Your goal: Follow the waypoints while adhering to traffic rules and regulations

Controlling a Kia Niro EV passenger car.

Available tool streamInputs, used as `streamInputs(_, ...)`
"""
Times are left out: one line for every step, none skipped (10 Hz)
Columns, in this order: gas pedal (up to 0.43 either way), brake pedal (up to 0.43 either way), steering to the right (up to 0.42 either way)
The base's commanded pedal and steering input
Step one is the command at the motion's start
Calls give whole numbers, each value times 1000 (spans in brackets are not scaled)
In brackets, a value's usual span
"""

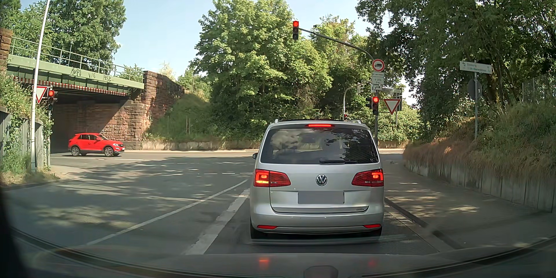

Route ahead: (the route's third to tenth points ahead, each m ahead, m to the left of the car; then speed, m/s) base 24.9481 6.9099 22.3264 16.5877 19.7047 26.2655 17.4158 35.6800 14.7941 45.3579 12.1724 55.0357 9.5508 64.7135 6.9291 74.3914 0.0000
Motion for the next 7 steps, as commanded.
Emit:
streamInputs(0, 207, 5)
streamInputs(0, 207, 5)
streamInputs(0, 207, 5)
streamInputs(0, 207, 5)
streamInputs(0, 207, 5)
streamInputs(0, 207, 5)
streamInputs(0, 207, 5)
